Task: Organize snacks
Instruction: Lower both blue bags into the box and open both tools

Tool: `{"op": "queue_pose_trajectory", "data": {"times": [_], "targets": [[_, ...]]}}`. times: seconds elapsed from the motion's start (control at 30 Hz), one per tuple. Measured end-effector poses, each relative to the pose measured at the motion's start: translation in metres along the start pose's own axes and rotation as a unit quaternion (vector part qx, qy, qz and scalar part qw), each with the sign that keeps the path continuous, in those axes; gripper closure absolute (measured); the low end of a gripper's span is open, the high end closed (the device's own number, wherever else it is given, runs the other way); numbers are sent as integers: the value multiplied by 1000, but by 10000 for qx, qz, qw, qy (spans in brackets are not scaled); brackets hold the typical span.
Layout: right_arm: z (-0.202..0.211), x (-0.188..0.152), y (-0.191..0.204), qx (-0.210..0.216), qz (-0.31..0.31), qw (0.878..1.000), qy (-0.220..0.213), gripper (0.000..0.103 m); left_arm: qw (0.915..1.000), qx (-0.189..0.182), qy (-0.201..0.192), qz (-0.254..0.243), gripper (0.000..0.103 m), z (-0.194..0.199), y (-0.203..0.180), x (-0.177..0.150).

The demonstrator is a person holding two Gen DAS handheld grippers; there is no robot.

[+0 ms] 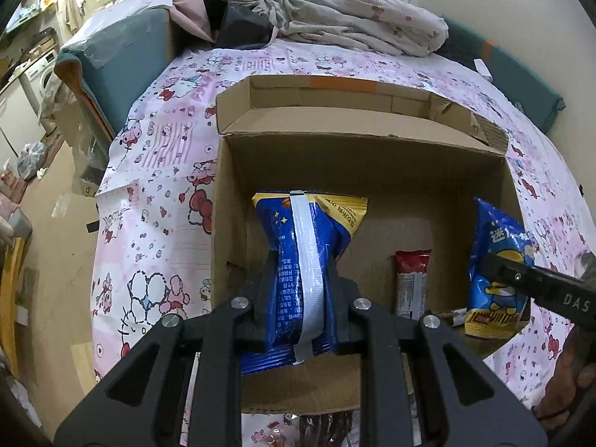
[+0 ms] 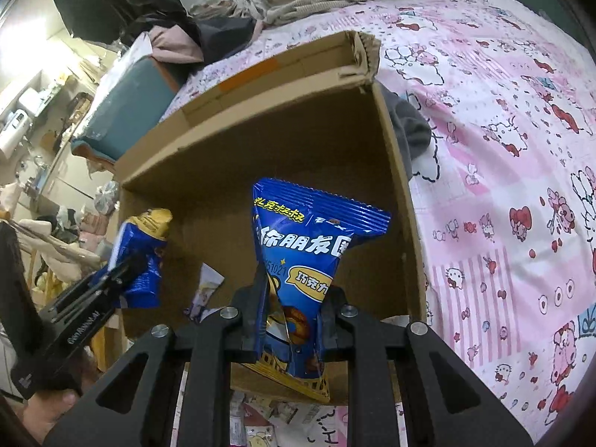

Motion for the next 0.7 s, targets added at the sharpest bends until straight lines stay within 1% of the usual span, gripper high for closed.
{"op": "queue_pose_trajectory", "data": {"times": [0.13,0.27,0.4,0.5,0.53,0.57,0.6,0.63,0.67,0.7], "targets": [[-2,-2,-4,-98,-15,9999,28,81,10000,-33,13,90,85,1,3,1],[0,-1,-5,-89,-60,9999,-4,79,9999,-46,-20,114,85,2,3,2],[2,1,-2,2,-108,9999,-58,79,9999,-72,-33,76,85,2,0,2],[5,4,3,84,-6,9999,-120,79,9999,-116,-20,61,85,3,-2,1],[5,6,3,86,-4,9998,-152,79,9999,-142,-17,62,84,3,-2,2],[6,7,4,103,-4,9998,-171,76,9998,-169,-15,63,81,4,-4,2],[6,7,5,106,2,9998,-172,68,9998,-204,-9,57,79,4,-5,2],[6,8,5,98,10,9998,-176,55,9998,-194,-10,6,75,5,-6,2],[7,9,5,89,7,9998,-191,30,9999,-136,-15,-68,71,6,-7,2],[8,11,4,49,-18,9997,-238,11,9999,-104,-41,-116,69,7,-8,4]]}}
Point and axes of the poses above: each gripper's, at about its wrist camera, not at the fingertips, and z roughly against the way its jaws point, y to its left, x to its top, the point moved 9 cm from there along -z, roughly the way its jaws point, and after that the axes turned 13 degrees about -y, right-handed, at the moved point
